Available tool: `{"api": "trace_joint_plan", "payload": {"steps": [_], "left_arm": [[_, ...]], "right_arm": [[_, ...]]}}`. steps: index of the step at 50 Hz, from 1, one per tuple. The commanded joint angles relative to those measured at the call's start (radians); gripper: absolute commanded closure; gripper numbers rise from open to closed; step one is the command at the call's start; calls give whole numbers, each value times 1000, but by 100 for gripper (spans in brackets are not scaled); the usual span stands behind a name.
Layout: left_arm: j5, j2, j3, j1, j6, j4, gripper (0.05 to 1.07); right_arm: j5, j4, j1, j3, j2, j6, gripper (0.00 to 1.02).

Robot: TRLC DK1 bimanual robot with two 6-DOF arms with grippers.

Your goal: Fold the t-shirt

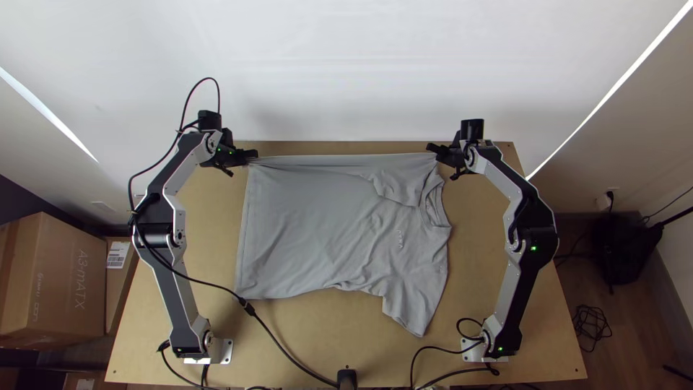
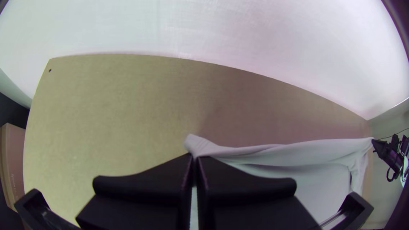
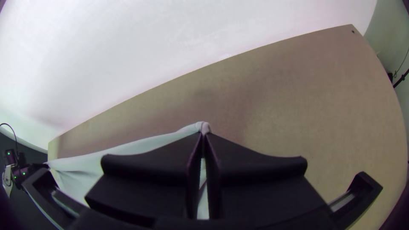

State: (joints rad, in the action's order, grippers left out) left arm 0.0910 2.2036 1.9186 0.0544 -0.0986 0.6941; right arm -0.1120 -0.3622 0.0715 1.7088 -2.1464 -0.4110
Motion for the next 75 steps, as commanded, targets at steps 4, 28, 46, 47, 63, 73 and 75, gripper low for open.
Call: {"api": "trace_joint_plan", "payload": {"steps": [4,28,46,47,63,73,75], "left_arm": [[-10,-113,-81,13,-21,12,105],[0,-298,-397,16,-20,-96,105],[0,-383,-550,16,-32,-165,105],[0,-389,-560,16,-35,-171,105],[0,-458,-710,5,-67,-252,105],[-2,-466,-756,-8,-35,-283,33],[0,-466,-759,-8,-29,-281,11]], "right_arm": [[37,-20,-22,-46,114,-5,100],[37,-27,-2,-256,230,1,100],[38,16,30,-379,286,-6,100],[38,19,31,-385,287,-8,100],[43,39,36,-482,315,-11,100],[48,75,33,-529,335,-11,73],[48,66,31,-534,345,-12,52]]}}
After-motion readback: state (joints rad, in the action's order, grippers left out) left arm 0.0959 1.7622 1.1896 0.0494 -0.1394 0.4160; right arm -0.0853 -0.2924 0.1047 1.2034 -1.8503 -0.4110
